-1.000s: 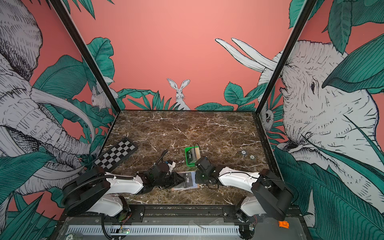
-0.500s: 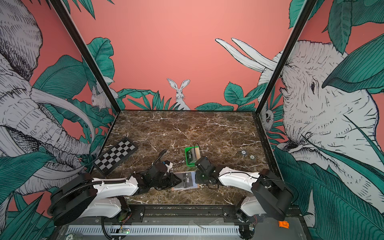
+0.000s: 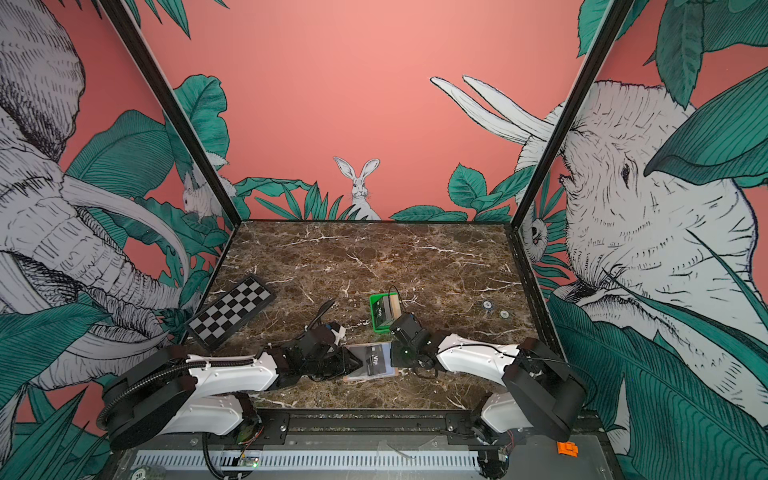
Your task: Put the credit cards into the card holder
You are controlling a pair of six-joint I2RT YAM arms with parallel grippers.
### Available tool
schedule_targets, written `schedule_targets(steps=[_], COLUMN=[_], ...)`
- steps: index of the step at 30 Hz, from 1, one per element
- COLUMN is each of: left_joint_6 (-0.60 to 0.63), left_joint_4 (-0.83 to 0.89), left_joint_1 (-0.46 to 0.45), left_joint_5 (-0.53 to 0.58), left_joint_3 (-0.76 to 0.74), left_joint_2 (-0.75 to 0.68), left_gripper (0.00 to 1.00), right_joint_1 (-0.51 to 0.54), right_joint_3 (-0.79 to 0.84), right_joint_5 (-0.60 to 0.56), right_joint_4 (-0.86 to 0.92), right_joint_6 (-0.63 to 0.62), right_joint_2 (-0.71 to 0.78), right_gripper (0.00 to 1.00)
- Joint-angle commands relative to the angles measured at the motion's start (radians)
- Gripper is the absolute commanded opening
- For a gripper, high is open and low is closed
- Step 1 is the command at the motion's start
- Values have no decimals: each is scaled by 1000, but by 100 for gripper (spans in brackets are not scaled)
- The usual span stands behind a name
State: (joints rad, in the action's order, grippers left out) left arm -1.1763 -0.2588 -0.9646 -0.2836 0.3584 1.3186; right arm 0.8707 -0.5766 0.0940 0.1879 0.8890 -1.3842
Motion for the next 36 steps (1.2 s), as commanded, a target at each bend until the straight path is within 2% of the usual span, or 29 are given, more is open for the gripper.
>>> schedule_targets(steps=[1,36], left_joint_6=[11,-3], left_joint_4=[6,-145], left_joint_1=[-5,-6], left_joint_5=[-9,-43], left_joint_3=[-1,51], left_joint_2=[18,183], left_gripper=[28,28], right_joint_1=[5,5], right_joint_3=[30,14], right_joint_5=[-2,3], right_joint_4=[-10,-8], right_joint_6=[1,-3], right_joint_2=[-15,-32], right_gripper=[9,9])
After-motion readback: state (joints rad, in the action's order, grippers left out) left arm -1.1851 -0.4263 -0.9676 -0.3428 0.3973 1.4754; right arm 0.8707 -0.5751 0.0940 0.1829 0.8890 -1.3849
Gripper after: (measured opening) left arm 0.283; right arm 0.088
